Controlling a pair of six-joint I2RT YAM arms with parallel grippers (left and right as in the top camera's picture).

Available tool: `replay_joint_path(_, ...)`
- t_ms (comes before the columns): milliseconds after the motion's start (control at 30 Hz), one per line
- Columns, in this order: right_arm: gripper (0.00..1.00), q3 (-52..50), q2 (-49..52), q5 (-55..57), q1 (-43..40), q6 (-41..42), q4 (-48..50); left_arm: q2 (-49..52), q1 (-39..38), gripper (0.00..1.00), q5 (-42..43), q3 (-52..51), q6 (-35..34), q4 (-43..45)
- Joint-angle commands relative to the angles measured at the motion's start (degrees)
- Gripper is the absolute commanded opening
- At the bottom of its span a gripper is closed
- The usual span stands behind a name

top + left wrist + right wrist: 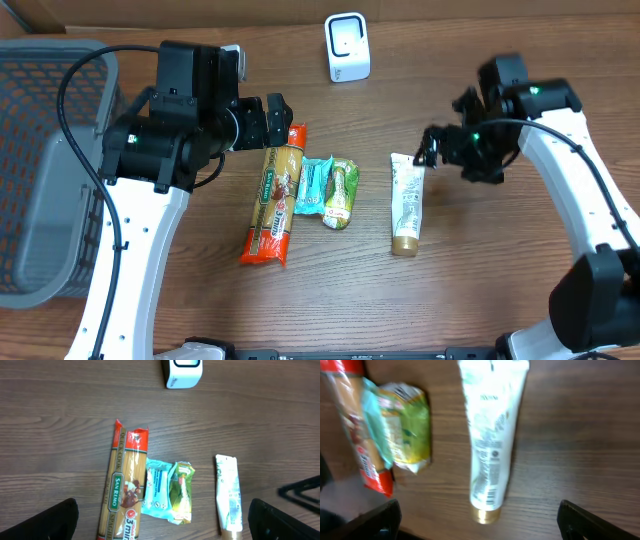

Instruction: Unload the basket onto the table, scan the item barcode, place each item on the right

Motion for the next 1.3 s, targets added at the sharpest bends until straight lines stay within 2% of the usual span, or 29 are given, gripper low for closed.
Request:
replay_joint_path(0, 1.0, -8.92, 0.22, -6.36, -1.42, -4.61, 4.79, 0.2, -0.07, 1.0, 0.46, 0.17, -0.15, 0.13)
replay_joint_path(133, 0.99, -16.79, 0.22, -8.33, -1.51, -4.61, 12.46, 0.2, -0.07, 1.0, 0.46, 0.17, -0.15, 0.13)
replay_joint_path(200, 0.92, -19.61, 0.22, -8.44, -1.33, -4.59, 15.58, 0.2, -0.04, 1.0, 0.48, 0.17, -0.15, 0.13)
replay_joint_path(233, 0.84, -20.94, 0.22, -8.7, -1.16, -4.59, 16.35, 0.2, -0.04, 1.0, 0.48, 0.17, -0.15, 0.13)
replay_joint_path(367, 0.71, -21.07, 0.04, -11.82, 1.97, -4.63, 15.08, 0.2, -0.04, 0.99, 0.46, 0.17, -0.15, 0.13)
replay_joint_path(467, 0.67, -19.61, 0.02, -11.89, 5.09, -4.59, 14.27, 0.2, -0.04, 1.0, 0.48, 0.17, -0.15, 0.13)
replay_joint_path(667, 0.67, -15.65, -0.7, -12.26, 11.19, -4.33, 12.83, 0.2, -0.07, 1.0, 0.48, 0.17, -0.15, 0.13)
replay_joint_path(833, 0.7, -16.22, -0.68, -11.74, 17.29, -1.05, 16.41, 0.2, -0.04, 1.0, 0.46, 0.17, -0.15, 0.13)
replay_joint_path(1067, 0.73, -20.59, -0.52, -1.95, 23.93, 10.97, 22.84, 0.2, -0.04, 0.99, 0.48, 0.17, -0.15, 0.13)
replay_joint_path(1267, 0.73, -22.27, -0.52, 9.29, 24.9, 12.26, 18.91, 0.2, -0.04, 1.0, 0.46, 0.17, -0.15, 0.13)
